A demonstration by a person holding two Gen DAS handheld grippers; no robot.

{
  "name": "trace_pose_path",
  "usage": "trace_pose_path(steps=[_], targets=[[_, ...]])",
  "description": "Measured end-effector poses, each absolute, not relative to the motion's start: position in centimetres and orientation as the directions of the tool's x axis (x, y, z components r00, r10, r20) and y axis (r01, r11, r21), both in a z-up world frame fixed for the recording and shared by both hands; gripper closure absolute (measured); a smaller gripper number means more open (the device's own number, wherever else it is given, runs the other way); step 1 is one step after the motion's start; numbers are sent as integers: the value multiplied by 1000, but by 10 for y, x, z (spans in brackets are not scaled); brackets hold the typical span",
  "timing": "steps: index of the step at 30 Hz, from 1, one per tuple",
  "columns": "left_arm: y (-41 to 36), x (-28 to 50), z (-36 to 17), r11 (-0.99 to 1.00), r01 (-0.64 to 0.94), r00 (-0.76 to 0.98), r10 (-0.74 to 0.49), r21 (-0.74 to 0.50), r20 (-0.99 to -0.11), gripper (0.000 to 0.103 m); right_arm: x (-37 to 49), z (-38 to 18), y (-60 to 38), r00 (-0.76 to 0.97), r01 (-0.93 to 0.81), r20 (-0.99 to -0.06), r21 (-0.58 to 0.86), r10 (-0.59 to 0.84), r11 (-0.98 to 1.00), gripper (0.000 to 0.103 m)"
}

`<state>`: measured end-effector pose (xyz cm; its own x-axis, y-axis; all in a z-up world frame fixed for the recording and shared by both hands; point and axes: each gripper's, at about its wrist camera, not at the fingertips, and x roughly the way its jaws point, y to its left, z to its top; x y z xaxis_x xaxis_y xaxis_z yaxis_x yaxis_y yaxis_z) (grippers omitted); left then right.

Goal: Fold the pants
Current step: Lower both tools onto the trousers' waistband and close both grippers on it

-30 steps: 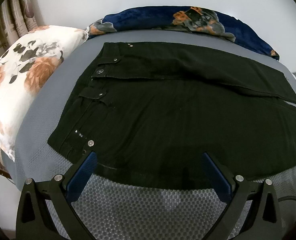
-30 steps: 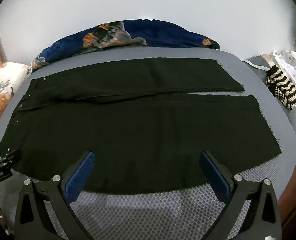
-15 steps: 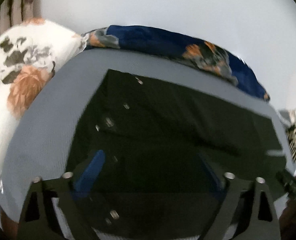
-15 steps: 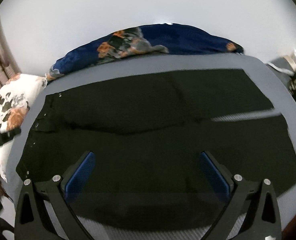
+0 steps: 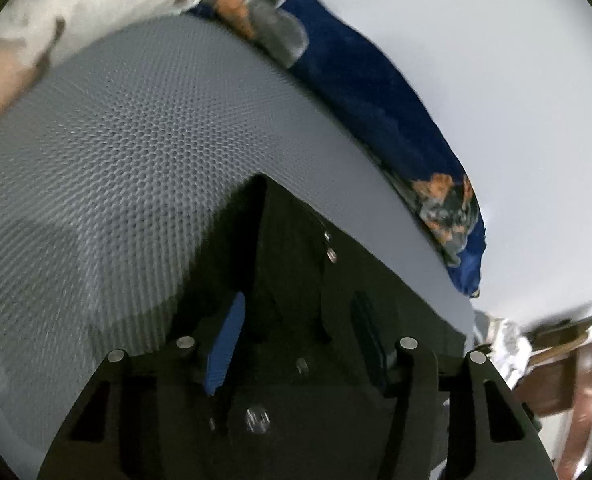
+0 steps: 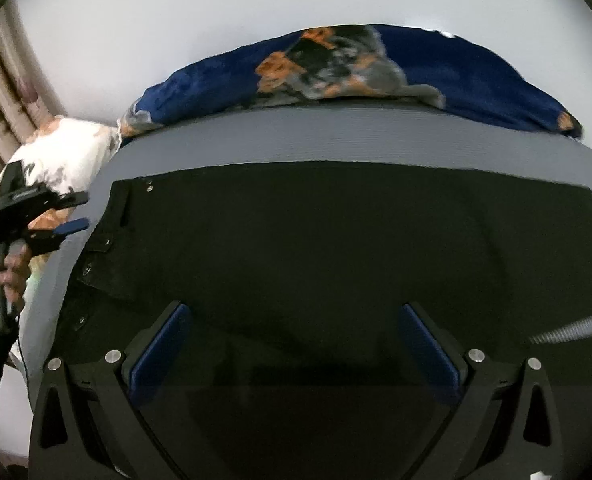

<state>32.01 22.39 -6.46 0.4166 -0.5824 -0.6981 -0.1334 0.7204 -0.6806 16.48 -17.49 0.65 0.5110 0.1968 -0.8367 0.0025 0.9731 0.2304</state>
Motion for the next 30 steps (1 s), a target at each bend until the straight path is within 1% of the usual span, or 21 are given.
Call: trace_pose_path(steps=[2, 4, 5, 7, 10, 11, 12, 13, 17, 22, 25, 30], targets=[[228, 334, -79, 709, -149, 393, -597, -689, -699, 48, 174, 3, -168, 503, -6, -842, 223, 196, 975, 0], [231, 343, -89, 686, -153, 380, -624, -712, -683, 49, 184, 0, -160, 497, -19, -843, 225, 204, 974, 0], [232, 347, -92, 673, -147, 376, -640, -725, -670, 52, 189, -2, -156, 492, -21, -847, 220, 201, 975, 0], [232, 351, -92, 650, -127, 379, -666, -749, -642, 52, 199, -5, -149, 483, -26, -853, 214, 199, 977, 0], [229, 360, -92, 647, -98, 367, -683, -756, -632, 52, 212, -11, -137, 471, -45, -860, 199, 197, 979, 0], [227, 363, -93, 644, -95, 360, -689, -759, -629, 56, 215, -12, -134, 467, -50, -861, 200, 200, 979, 0], [226, 365, -94, 633, -92, 352, -701, -769, -620, 62, 220, -15, -129, 462, -57, -863, 202, 205, 978, 0], [224, 368, -95, 615, -84, 346, -720, -784, -602, 64, 224, -16, -126, 460, -61, -863, 201, 207, 978, 0], [220, 375, -101, 600, -74, 327, -740, -797, -588, 64, 237, -20, -114, 451, -84, -864, 211, 225, 974, 0], [201, 390, -106, 605, -72, 300, -745, -793, -596, 65, 259, -22, -107, 458, -132, -852, 217, 254, 967, 0], [189, 400, -106, 591, -63, 292, -759, -804, -581, 65, 275, -23, -107, 462, -152, -847, 219, 265, 964, 0], [178, 417, -114, 540, -127, 302, -778, -832, -551, 65, 300, -26, -111, 468, -191, -838, 213, 280, 958, 0]])
